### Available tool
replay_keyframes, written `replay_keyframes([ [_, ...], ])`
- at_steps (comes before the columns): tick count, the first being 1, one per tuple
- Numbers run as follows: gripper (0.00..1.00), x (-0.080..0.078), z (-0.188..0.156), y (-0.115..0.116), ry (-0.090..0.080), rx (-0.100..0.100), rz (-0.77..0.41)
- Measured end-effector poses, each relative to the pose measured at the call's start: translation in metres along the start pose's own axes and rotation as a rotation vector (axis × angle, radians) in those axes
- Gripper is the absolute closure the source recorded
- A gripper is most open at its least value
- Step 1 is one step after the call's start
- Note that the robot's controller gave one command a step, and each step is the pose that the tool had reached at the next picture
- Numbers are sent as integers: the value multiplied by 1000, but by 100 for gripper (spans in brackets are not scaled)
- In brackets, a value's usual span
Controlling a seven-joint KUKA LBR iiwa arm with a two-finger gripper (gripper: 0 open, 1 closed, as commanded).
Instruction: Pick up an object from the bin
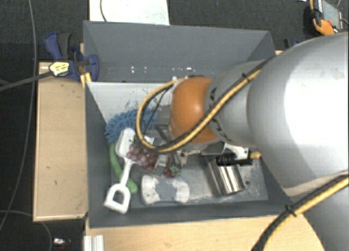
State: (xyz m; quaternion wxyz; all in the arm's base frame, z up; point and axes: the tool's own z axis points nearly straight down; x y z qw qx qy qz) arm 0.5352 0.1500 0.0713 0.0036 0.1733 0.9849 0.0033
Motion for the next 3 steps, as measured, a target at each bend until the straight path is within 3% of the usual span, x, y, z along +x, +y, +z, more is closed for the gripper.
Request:
replay_keyframes([
  [1, 100, 0, 0, 0, 0, 0, 0],
  [2, 100, 2, -20, -2, 7, 6, -1],
  [3, 100, 0, -51, -1, 1, 3, -4],
])
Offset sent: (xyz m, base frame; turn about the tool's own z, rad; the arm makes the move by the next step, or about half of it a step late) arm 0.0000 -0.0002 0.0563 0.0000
